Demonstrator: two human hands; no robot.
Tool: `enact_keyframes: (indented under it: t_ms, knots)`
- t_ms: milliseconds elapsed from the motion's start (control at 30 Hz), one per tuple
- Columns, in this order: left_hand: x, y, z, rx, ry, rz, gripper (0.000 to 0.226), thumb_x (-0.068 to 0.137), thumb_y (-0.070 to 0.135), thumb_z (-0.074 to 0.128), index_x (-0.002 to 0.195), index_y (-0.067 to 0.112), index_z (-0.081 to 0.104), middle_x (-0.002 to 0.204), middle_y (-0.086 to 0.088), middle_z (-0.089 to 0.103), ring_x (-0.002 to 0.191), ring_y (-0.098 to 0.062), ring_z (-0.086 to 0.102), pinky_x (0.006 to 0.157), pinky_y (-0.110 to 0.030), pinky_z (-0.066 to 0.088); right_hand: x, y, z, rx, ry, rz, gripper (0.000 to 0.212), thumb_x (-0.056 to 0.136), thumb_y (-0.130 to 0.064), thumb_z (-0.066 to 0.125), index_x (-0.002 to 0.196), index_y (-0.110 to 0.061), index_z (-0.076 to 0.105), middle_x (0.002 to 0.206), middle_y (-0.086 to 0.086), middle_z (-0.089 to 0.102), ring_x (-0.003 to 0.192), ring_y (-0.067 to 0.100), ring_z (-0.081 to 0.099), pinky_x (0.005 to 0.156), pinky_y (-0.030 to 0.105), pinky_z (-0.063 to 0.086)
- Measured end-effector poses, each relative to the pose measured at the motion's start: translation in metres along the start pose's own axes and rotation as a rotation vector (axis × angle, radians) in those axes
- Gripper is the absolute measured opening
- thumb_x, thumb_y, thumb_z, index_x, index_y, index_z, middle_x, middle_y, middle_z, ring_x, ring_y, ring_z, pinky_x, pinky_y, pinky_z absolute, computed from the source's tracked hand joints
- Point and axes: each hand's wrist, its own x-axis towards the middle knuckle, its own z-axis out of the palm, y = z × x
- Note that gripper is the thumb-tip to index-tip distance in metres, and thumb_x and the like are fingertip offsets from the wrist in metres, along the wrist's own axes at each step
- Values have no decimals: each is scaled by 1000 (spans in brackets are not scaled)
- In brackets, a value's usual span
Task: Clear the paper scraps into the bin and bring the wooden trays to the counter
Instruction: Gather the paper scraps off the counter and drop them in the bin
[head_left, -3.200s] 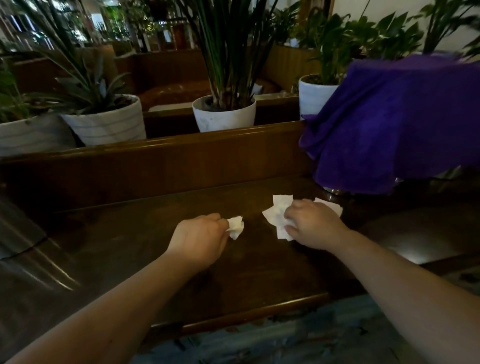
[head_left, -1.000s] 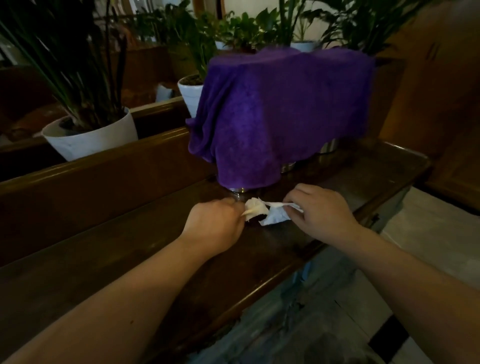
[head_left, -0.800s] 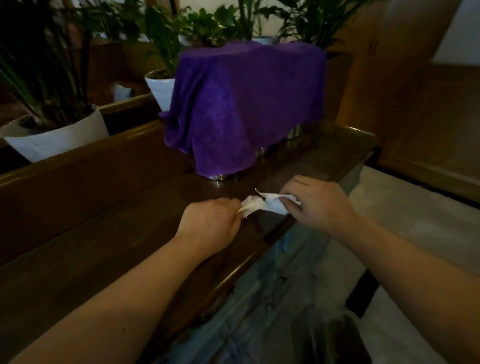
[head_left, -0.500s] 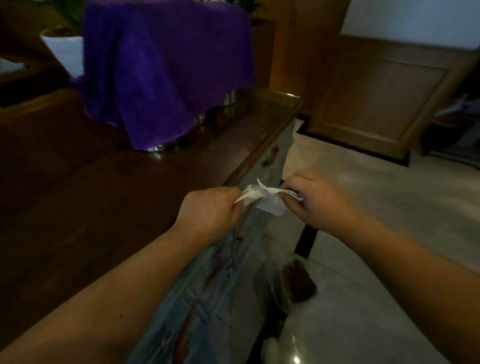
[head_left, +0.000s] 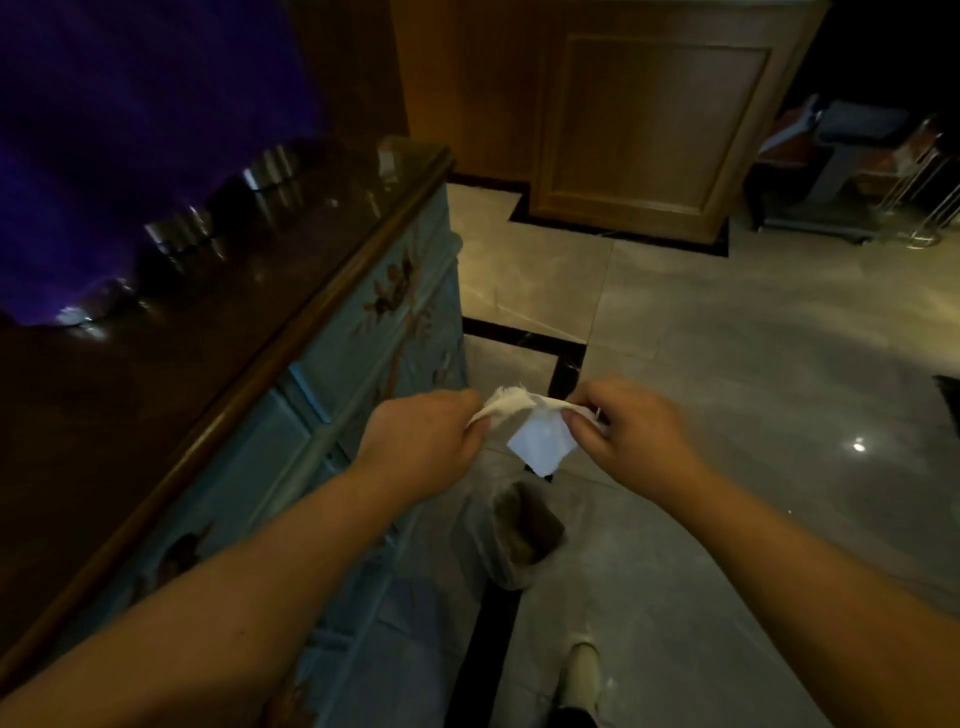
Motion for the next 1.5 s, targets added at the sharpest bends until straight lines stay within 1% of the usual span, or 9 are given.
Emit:
enact_keyframes:
  t_ms: [200,300,400,533,733,1000,1167,1333,1500]
  knots:
    - [51,22,74,-17,-81,-43,28,95,40,43,83,18,55,84,-5,65,77,-27,62,57,-30,27,15,86,26,109,-91,98,14,91,-22,61,92,-9,66,80,4,59,67,13,50,58,27,39]
    - [64,22,116,-106,-117,-71,25,94,39,45,83,20,56,85,-6,67,78,-27,63,59,-30,28,11,119,55,162,-166,169,7,91,-25,60,91,-18,63,77,-9,51,68,0,46,59,18,33]
    - [64,15,158,-143,-197,-78,25,93,39,46,87,19,60,84,-6,68,77,-27,64,58,-29,29,-2,143,87,150,-244,253,8,91,-29,59,94,-22,62,79,-10,51,69,1,48,59,18,34]
    - [58,-7,234,-213,-245,-58,22,86,33,53,77,14,63,67,-10,65,57,-31,60,50,-29,37,-15,175,154,160,-298,430,9,90,-27,62,93,-19,65,86,1,61,74,16,56,60,28,42]
    - [45,-38,359,-361,-477,-230,24,95,36,45,93,17,58,93,-9,66,86,-29,62,64,-29,32,-40,228,276,217,-306,674,10,90,-31,61,85,-22,62,81,-1,62,71,11,56,57,28,42]
    - [8,-83,500,-418,-524,-414,17,90,38,52,77,28,50,66,3,50,64,-26,56,53,-30,34,-76,282,419,366,-304,862,8,90,-24,60,82,-22,59,76,-9,63,71,2,58,54,20,37]
    - [1,-94,560,-391,-552,-467,15,90,39,53,86,25,57,73,1,58,68,-25,58,57,-30,40,-90,315,478,440,-316,949,4,89,-24,63,90,-21,61,82,-5,66,75,8,62,59,23,42]
    - [1,-95,591,-377,-558,-460,19,91,40,52,82,23,53,77,0,58,67,-21,51,58,-29,33,-98,329,501,589,-350,1023,34,84,-21,70,107,-32,48,95,-19,59,79,1,62,61,13,44]
    - [10,-90,602,-369,-613,-520,24,90,43,52,92,21,60,92,-6,68,74,-22,55,62,-31,40,-108,339,495,672,-384,1060,40,84,-18,70,114,-31,47,102,-23,53,82,-3,62,58,9,46]
